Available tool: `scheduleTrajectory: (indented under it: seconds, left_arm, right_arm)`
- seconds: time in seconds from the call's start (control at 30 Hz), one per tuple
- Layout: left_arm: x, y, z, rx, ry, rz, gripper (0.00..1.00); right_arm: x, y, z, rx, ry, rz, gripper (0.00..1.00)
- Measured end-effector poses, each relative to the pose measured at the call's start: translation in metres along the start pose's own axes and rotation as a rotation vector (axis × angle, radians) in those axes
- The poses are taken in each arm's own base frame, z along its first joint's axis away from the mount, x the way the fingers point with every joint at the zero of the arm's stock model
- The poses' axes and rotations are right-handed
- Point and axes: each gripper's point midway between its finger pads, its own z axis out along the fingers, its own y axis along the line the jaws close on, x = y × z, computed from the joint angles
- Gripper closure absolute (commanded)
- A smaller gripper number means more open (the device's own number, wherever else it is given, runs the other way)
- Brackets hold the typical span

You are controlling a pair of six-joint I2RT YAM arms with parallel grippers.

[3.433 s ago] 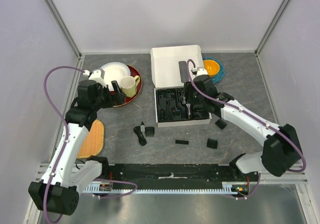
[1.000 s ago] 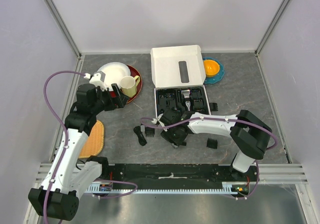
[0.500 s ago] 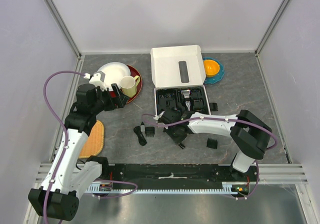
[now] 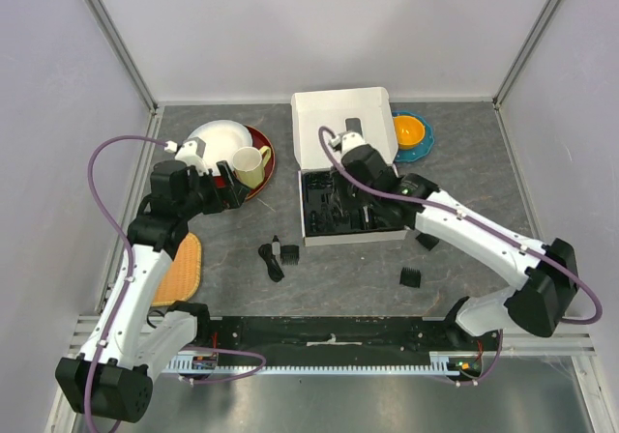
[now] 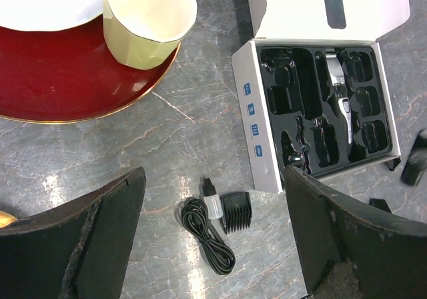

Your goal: Sort the hair-cutting tools

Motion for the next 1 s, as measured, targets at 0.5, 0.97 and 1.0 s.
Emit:
scheduleTrajectory:
  seconds: [0.5, 0.97, 1.0]
  left_arm:
    - [0.004, -0.043, -0.006, 0.248, 0.045, 0.020, 0.10]
    - [-0.004, -0.066, -0.005, 0.379, 0.046, 0.036, 0.12]
    - [-0.005, -0.066, -0.005, 0.379, 0.046, 0.036, 0.13]
  right_arm:
    - [-0.058, -0.076, 0.051, 0.260, -0.153, 0.146, 0.88]
    - [-0.040, -0.102, 0.112, 0.338, -0.101, 0.169, 0.86]
    - [-0.039, -0.104, 0.114, 0.344, -0.098, 0.169, 0.87]
